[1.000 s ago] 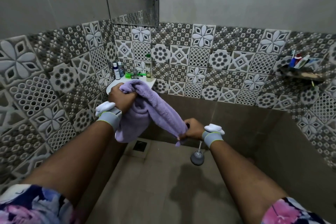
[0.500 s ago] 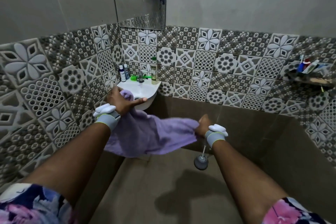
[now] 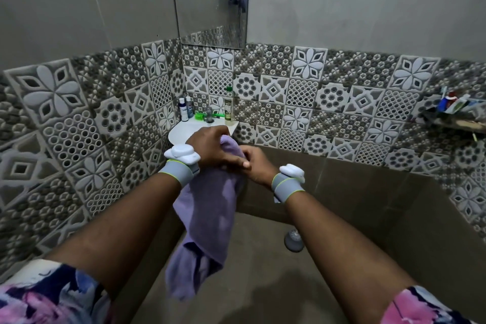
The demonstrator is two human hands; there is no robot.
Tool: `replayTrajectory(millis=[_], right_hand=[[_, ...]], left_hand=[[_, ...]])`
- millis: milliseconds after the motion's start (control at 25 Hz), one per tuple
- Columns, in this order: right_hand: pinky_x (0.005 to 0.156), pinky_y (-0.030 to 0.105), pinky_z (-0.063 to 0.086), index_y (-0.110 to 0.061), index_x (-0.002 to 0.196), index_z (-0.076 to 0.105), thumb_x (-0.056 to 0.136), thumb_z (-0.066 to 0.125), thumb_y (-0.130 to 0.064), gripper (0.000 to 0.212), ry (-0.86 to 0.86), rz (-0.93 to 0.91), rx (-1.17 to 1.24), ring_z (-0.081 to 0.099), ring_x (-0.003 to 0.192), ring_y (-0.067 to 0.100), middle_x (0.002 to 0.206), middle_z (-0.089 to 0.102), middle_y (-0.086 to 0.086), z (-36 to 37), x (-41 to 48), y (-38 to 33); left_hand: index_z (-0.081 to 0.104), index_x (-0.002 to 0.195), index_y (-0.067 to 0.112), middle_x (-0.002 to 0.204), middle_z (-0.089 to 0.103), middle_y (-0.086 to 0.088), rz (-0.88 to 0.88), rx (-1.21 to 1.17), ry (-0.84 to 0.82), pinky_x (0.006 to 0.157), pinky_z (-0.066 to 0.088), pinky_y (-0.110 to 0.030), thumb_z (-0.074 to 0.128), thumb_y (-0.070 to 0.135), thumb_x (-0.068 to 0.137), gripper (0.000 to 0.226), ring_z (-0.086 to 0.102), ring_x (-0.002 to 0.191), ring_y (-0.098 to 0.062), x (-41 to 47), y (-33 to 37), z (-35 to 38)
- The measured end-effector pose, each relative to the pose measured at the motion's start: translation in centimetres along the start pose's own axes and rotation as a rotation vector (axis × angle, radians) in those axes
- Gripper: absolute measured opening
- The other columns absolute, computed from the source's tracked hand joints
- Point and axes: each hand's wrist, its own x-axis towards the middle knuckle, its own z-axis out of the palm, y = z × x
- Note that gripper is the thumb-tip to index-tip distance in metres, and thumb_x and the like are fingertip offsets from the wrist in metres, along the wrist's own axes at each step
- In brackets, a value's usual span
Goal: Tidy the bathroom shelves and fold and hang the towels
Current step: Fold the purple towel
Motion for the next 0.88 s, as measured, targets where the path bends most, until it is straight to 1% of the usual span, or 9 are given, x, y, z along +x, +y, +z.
replayTrajectory(millis=[120,200,280,400,480,560,680,800,880], right_hand=[[0.061,0.025,0.039,-0.011,0.076,0.053,0.075,0.075,-0.001,0.024,0.178,0.035,0.104,0.045,0.071,0.013,0.073,0.052,0.009,-0.9,-0.2,0.2],[0.061,0.023,0.038,-0.014,0.073,0.049,0.078,0.072,0.001,0.028,0.282,0.081,0.166,0.044,0.068,0.012,0.07,0.05,0.007,-1.7,-0.5,0.1],[0.058,0.023,0.037,-0.015,0.069,0.048,0.078,0.072,0.0,0.029,0.321,0.157,0.173,0.042,0.062,0.01,0.065,0.048,0.003,-2.6,-1.0,0.2],[0.062,0.018,0.043,-0.016,0.079,0.052,0.073,0.076,0.0,0.03,0.258,0.151,0.094,0.047,0.065,0.006,0.072,0.054,-0.003,-3.2,-1.8,0.6],[0.072,0.013,0.047,-0.012,0.096,0.057,0.075,0.076,-0.001,0.031,0.189,0.056,0.054,0.055,0.076,0.003,0.088,0.061,-0.003,-3.1,-1.9,0.0],[0.073,0.014,0.047,-0.004,0.098,0.061,0.078,0.073,-0.001,0.024,0.173,-0.024,-0.022,0.056,0.075,0.001,0.089,0.063,0.003,-2.9,-1.6,-0.7],[0.063,0.016,0.043,-0.007,0.086,0.063,0.075,0.078,-0.007,0.019,0.352,-0.018,-0.078,0.051,0.062,0.0,0.074,0.059,-0.001,-3.8,-1.1,-0.8],[0.056,0.025,0.036,-0.023,0.069,0.052,0.071,0.081,-0.03,0.03,0.513,0.075,-0.291,0.043,0.057,0.009,0.061,0.051,-0.009,-5.5,-0.8,0.3],[0.051,0.029,0.026,-0.022,0.06,0.039,0.077,0.074,-0.043,0.044,0.469,0.17,-0.481,0.04,0.057,0.017,0.056,0.044,-0.006,-6.1,-0.9,0.5]], left_hand=[[0.061,0.09,0.018,0.084,0.066,-0.005,-0.041,0.181,-0.14,0.068,0.046,-0.032,0.08,0.069,0.049,0.068,0.06,0.08,-0.026,-0.4,-1.8,-0.8],[0.067,0.094,0.017,0.092,0.069,-0.008,-0.111,0.281,-0.269,0.069,0.044,-0.029,0.083,0.051,0.059,0.052,0.064,0.087,-0.027,-0.7,-3.0,-0.7],[0.067,0.083,0.012,0.087,0.067,-0.012,-0.2,0.23,-0.365,0.065,0.041,-0.027,0.079,0.035,0.066,0.031,0.065,0.085,-0.027,-1.1,-4.1,-0.4],[0.055,0.066,0.016,0.073,0.058,-0.012,-0.197,-0.076,-0.324,0.058,0.037,-0.027,0.054,0.036,0.059,0.022,0.051,0.073,-0.017,-1.6,-4.5,0.0],[0.062,0.081,0.005,0.081,0.063,-0.019,-0.085,-0.242,-0.259,0.067,0.043,-0.032,0.042,0.044,0.057,0.049,0.05,0.078,-0.015,-1.0,-4.1,1.0],[0.058,0.09,0.001,0.091,0.063,-0.024,-0.042,-0.296,-0.218,0.077,0.045,-0.039,0.036,0.045,0.062,0.057,0.054,0.083,-0.02,-0.4,-3.4,1.9],[0.052,0.104,0.008,0.099,0.063,-0.022,-0.073,-0.14,-0.126,0.076,0.042,-0.038,0.043,0.034,0.082,0.035,0.059,0.092,-0.035,-0.1,-2.7,1.7],[0.042,0.127,0.014,0.104,0.065,-0.016,0.042,0.046,-0.12,0.076,0.044,-0.036,0.062,0.026,0.087,0.046,0.062,0.095,-0.035,-0.1,-2.9,1.1],[0.047,0.119,0.02,0.112,0.06,-0.007,0.159,0.142,-0.143,0.076,0.047,-0.037,0.065,0.022,0.084,0.039,0.061,0.093,-0.033,-0.2,-2.2,0.4]])
